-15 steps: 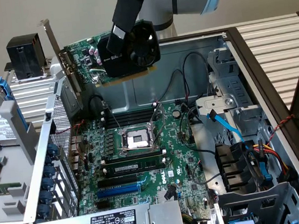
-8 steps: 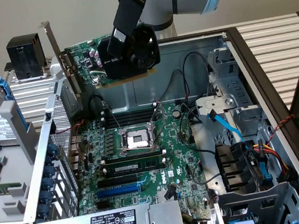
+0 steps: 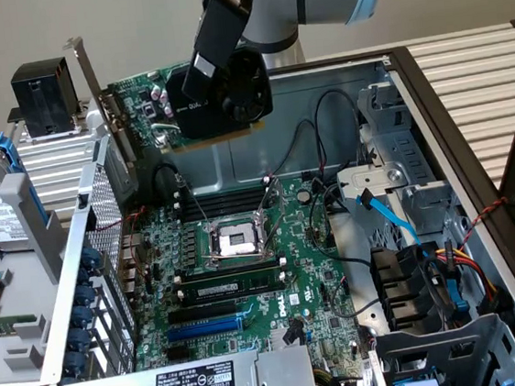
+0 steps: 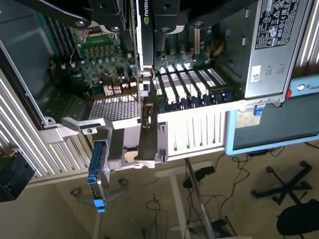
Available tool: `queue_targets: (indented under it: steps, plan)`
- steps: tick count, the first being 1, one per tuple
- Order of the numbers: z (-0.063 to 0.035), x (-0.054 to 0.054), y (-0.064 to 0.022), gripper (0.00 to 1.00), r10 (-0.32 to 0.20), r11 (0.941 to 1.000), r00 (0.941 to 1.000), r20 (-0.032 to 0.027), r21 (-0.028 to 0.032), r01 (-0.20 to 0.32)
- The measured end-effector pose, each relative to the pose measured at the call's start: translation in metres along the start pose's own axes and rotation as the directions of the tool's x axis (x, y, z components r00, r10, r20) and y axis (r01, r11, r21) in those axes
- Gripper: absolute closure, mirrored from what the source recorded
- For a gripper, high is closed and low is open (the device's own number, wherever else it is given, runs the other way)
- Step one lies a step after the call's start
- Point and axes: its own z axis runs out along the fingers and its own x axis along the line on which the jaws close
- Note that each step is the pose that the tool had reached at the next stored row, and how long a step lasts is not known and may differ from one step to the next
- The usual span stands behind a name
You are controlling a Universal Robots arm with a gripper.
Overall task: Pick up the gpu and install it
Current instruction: 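Insert the gpu into the slot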
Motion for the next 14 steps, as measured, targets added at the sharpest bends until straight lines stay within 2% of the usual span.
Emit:
queue_targets:
  steps: [3,9,14]
  plan:
    - [0.0026,0.000,-0.0016,0.73,-0.005,1.0000,1.0000,0.0018,-0.0073,0.005]
    - [0.0100,-0.001,-0.0035,0.73,-0.016,0.9997,0.9999,0.0005,-0.0180,0.016]
    - [0.0150,0.000,-0.0048,0.73,-0.027,0.9991,0.9996,0.0005,-0.0329,0.027]
